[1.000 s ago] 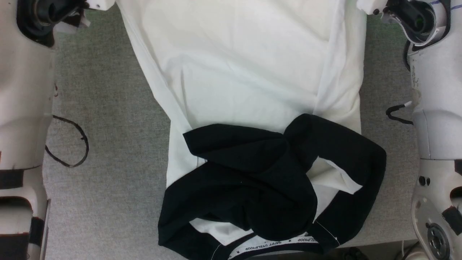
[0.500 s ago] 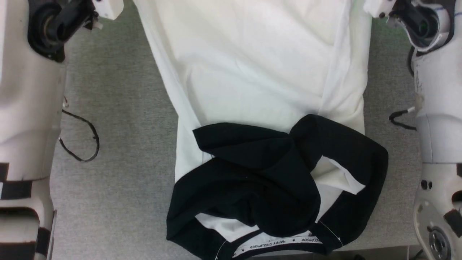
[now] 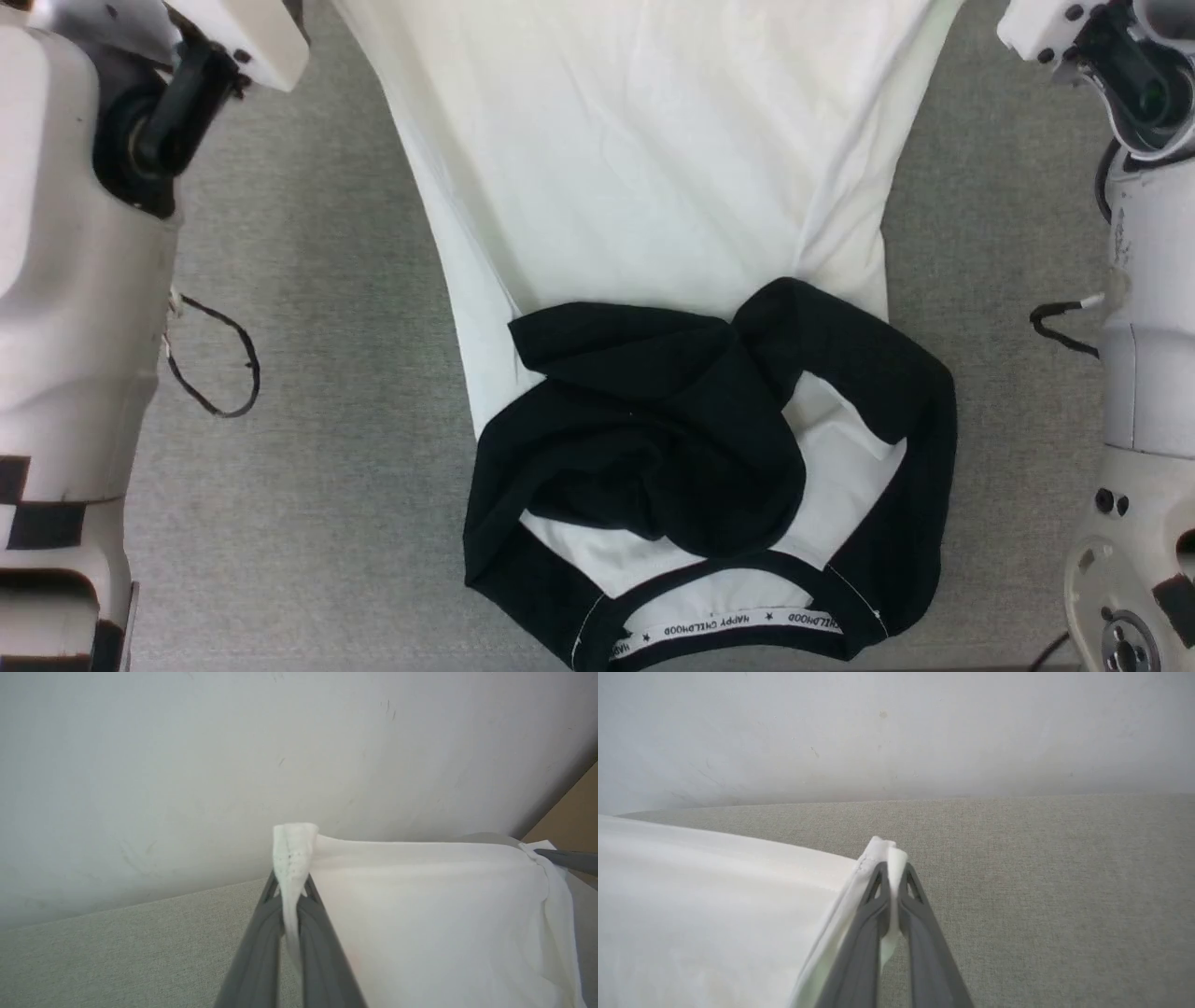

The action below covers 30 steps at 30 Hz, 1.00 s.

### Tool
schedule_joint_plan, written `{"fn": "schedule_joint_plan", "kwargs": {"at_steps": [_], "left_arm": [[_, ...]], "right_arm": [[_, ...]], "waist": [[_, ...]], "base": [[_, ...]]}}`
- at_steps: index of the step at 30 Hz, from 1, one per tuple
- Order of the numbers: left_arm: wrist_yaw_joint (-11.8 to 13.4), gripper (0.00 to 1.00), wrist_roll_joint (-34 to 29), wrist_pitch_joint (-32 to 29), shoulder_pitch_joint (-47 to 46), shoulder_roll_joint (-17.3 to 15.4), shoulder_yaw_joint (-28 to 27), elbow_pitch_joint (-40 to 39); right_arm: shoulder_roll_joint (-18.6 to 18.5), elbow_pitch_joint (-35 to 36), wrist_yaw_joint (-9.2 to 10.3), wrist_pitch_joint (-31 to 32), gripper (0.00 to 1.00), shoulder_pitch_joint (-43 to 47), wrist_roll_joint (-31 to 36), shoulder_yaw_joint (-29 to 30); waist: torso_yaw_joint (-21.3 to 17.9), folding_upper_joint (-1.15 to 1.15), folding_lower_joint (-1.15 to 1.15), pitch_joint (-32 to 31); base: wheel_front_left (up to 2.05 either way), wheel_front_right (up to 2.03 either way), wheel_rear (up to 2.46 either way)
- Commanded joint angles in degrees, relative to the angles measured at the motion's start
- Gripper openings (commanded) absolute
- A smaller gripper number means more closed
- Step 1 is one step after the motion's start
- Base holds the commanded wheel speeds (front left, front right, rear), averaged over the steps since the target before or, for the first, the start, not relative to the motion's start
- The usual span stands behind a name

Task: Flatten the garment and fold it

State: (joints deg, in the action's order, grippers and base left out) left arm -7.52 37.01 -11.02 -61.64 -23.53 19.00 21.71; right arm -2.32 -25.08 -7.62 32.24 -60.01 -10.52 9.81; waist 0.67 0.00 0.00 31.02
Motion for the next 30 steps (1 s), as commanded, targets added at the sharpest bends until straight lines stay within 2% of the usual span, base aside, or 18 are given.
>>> {"fn": "schedule_joint_plan", "kwargs": {"at_steps": [1, 8, 14, 22, 30], "left_arm": [[0.06, 0.0, 0.85, 1.22, 0.66, -0.8, 0.02, 0.09], [0.05, 0.0, 2.77, 8.43, 4.15, -2.8, 4.39, -3.46], [0.04, 0.0, 4.07, 13.02, 11.26, -6.38, 7.82, -8.88], [0.32, 0.0, 6.75, 14.81, 24.84, -10.74, 9.25, -18.21], [3.94, 0.0, 8.15, 13.36, 39.13, -16.01, 10.02, -30.02]], "right_arm": [[-0.55, 0.39, 0.13, 0.15, 0.0, 1.21, 0.46, 0.67], [-0.55, 3.02, 0.13, 1.34, 0.0, 5.0, 0.38, 1.77], [-0.56, 6.91, 0.13, 2.74, 0.0, 10.5, -1.52, 1.5], [-0.77, 16.67, 0.13, 6.27, 0.0, 22.67, -7.02, 1.8], [-0.61, 29.01, 0.13, 9.83, 0.0, 38.59, -12.95, 4.6]], "waist": [[1.04, 0.0, 0.0, -2.84], [1.96, 0.0, 0.0, -7.49], [2.67, 0.0, 0.0, -11.66], [3.71, 0.0, 0.0, -17.22], [4.26, 0.0, 0.0, -20.76]], "base": [[0.0, 0.0, 0.0], [0.0, 0.0, 0.0], [0.0, 0.0, 0.0], [0.0, 0.0, 0.0], [0.0, 0.0, 0.0]]}}
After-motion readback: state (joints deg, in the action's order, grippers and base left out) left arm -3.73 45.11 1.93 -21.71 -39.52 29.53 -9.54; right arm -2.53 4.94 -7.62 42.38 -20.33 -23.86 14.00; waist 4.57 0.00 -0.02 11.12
